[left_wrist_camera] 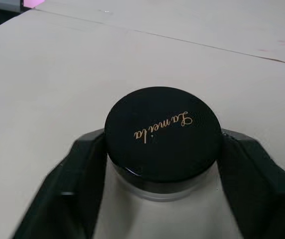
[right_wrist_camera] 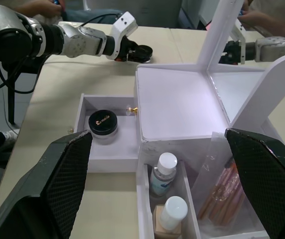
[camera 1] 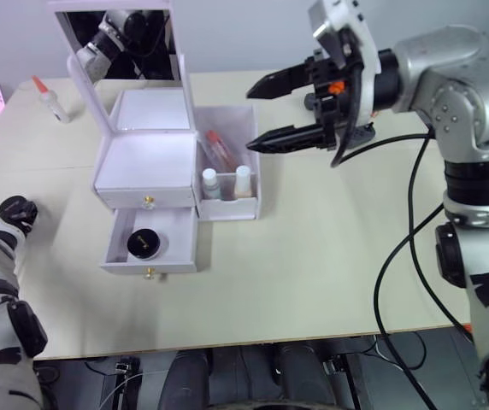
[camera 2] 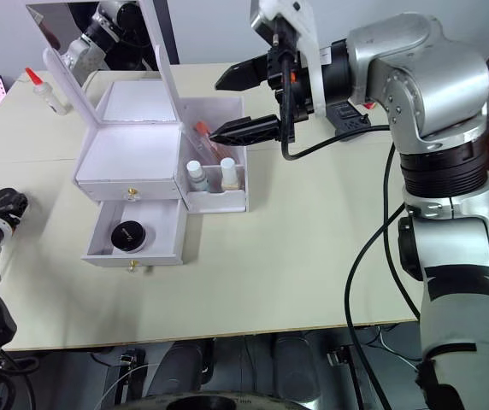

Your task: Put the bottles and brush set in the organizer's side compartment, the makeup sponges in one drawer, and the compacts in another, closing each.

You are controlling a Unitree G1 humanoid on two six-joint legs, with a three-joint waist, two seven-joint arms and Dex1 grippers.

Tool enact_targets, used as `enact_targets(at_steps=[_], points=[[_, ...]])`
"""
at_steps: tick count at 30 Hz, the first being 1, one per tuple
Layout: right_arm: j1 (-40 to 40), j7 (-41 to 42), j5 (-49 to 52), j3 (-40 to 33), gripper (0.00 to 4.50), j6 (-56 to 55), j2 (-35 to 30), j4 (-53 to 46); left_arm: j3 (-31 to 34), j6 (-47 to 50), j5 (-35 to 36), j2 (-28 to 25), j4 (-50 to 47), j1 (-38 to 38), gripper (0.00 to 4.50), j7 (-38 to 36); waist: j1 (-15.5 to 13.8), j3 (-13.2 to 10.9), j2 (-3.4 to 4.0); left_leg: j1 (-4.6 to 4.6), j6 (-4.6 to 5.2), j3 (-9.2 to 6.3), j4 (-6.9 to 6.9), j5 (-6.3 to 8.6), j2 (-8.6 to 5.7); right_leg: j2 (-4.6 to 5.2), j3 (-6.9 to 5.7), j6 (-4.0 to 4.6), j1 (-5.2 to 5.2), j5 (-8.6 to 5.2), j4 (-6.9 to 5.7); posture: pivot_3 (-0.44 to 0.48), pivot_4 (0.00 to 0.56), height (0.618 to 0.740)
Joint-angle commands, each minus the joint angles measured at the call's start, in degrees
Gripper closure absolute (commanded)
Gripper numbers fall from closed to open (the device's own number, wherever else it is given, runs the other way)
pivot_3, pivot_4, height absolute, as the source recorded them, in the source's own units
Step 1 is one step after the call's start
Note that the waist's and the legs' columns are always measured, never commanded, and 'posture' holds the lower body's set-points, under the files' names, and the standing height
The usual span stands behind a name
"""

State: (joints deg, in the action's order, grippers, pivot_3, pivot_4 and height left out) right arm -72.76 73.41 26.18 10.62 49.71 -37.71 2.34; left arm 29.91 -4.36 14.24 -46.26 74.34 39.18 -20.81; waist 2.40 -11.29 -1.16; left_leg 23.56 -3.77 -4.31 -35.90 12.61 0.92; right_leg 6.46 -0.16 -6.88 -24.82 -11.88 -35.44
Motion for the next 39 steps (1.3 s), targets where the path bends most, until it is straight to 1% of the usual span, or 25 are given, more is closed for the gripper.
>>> enact_targets(at_steps=[1,7,10,12,14,16,19,23,26,27,29,31,34,36,39], points=[[-2.3,-0.4,1.0,-2.1,0.0,-0.1,-0.9,-2.1,-0.4,-1.5,-0.5,-2.3,-0.5,1.0,1.87,0.3,0.0,0.0,0.0,0.0,0.0,0.0,0.0,0.0,0.0,0.0,0.0,0.0,0.0,0.0,0.0,0.0,0.15,0.74],[-1.8,-0.5,1.0,-1.9,0.0,-0.9,-0.2,-1.7,-0.8,-1.5,-0.2,-2.4,-3.0,1.4,1.87,-2.2,0.0,0.0,0.0,0.0,0.0,0.0,0.0,0.0,0.0,0.0,0.0,0.0,0.0,0.0,0.0,0.0,0.15,0.74],[-1.6,0.1,1.5,-2.0,0.0,-1.2,0.1,-1.7,-1.6,-1.3,0.0,-3.0,-6.8,-0.1,1.87,-6.2,0.0,0.0,-0.01,0.0,-0.01,0.0,0.0,0.0,0.0,0.0,0.0,0.0,0.0,0.0,0.0,0.0,0.15,0.74],[-1.2,0.8,1.9,-1.9,0.0,-1.7,0.2,-1.8,-1.4,0.1,1.3,-3.6,-12.8,-3.0,1.87,-9.7,0.1,0.0,-0.01,0.0,-0.01,0.0,0.01,-0.01,0.0,0.0,0.0,0.0,0.0,0.0,0.01,0.0,0.15,0.74],[-0.6,2.5,2.7,-1.7,0.0,-2.7,0.3,-1.7,-0.1,6.1,5.2,-3.6,-30.8,-12.7,1.87,-14.8,0.5,0.0,-0.01,0.0,-0.02,0.01,0.06,-0.01,0.0,0.01,0.0,0.0,-0.01,0.0,0.05,0.0,0.15,0.74],[-0.3,3.3,3.2,-1.7,0.0,-3.5,0.7,-1.1,2.6,13.7,10.5,-3.2,-48.6,-23.0,1.87,-18.0,1.0,0.0,0.0,-0.02,-0.03,0.03,0.22,-0.01,0.03,0.02,0.04,0.01,-0.03,0.0,0.12,0.0,0.15,0.74],[-0.2,3.7,2.9,-1.3,0.0,-5.3,1.9,0.4,8.5,19.3,16.9,-2.3,-68.7,-36.9,1.87,-21.7,1.2,0.0,-0.03,-0.04,-0.06,0.04,0.48,-0.02,0.04,0.04,0.05,0.03,-0.16,-0.01,0.13,0.0,0.15,0.74],[-0.4,4.5,1.6,-0.5,0.0,-8.6,3.7,3.0,15.0,26.6,23.3,-1.6,-87.0,-51.2,1.87,-25.5,1.2,0.0,0.03,-0.06,-0.16,0.04,0.72,-0.09,0.06,0.03,0.05,0.17,-0.29,-0.08,0.12,0.0,0.15,0.74],[-0.8,4.8,0.8,-0.1,0.0,-10.8,5.2,5.2,18.6,30.9,26.5,-1.5,-98.0,-59.5,1.87,-27.9,1.4,0.0,0.04,-0.08,-0.16,0.07,0.68,-0.09,0.05,0.02,0.06,0.31,-0.24,-0.16,0.17,0.0,0.15,0.74],[-0.9,5.0,0.8,0.0,0.0,-11.2,5.5,5.6,19.5,31.6,26.9,-1.4,-100.3,-61.6,1.87,-28.7,1.4,0.0,0.03,-0.08,-0.16,0.08,0.64,-0.09,0.06,0.02,0.06,0.33,-0.23,-0.17,0.18,0.0,0.15,0.74],[-1.3,5.1,0.7,0.0,0.0,-11.9,6.6,6.2,19.5,31.1,24.7,-1.4,-103.8,-66.0,1.87,-30.7,1.4,0.0,0.05,-0.08,-0.15,0.08,0.6,-0.1,0.05,0.02,0.06,0.36,-0.18,-0.18,0.21,0.0,0.15,0.74],[-1.6,5.1,1.1,-0.3,0.0,-12.1,7.4,6.6,18.5,31.0,24.4,-0.7,-105.8,-67.4,1.87,-30.8,1.5,-0.1,0.07,-0.1,-0.15,0.08,0.58,-0.1,0.05,0.01,0.06,0.39,-0.17,-0.18,0.21,0.0,0.15,0.74],[-1.6,5.2,1.0,-0.2,0.0,-12.2,7.7,6.7,14.2,32.6,26.5,0.5,-109.5,-66.0,1.87,-28.8,1.3,0.0,0.06,-0.11,-0.14,0.06,0.58,-0.11,0.05,0.0,0.06,0.42,-0.17,-0.19,0.18,0.0,0.15,0.74],[-1.4,5.3,0.9,-0.1,0.0,-12.1,7.5,6.3,10.7,33.4,26.3,0.7,-111.0,-64.4,1.87,-27.4,1.2,0.0,0.05,-0.11,-0.14,0.06,0.53,-0.11,0.05,0.0,0.06,0.42,-0.13,-0.19,0.2,0.0,0.15,0.74],[-0.4,5.4,1.5,-0.5,0.0,-10.7,6.3,4.2,3.5,34.7,24.9,0.7,-111.0,-58.9,1.87,-24.8,1.1,-0.1,0.07,-0.12,-0.14,0.06,0.48,-0.11,0.05,0.0,0.07,0.41,-0.08,-0.18,0.21,0.0,0.15,0.74]])
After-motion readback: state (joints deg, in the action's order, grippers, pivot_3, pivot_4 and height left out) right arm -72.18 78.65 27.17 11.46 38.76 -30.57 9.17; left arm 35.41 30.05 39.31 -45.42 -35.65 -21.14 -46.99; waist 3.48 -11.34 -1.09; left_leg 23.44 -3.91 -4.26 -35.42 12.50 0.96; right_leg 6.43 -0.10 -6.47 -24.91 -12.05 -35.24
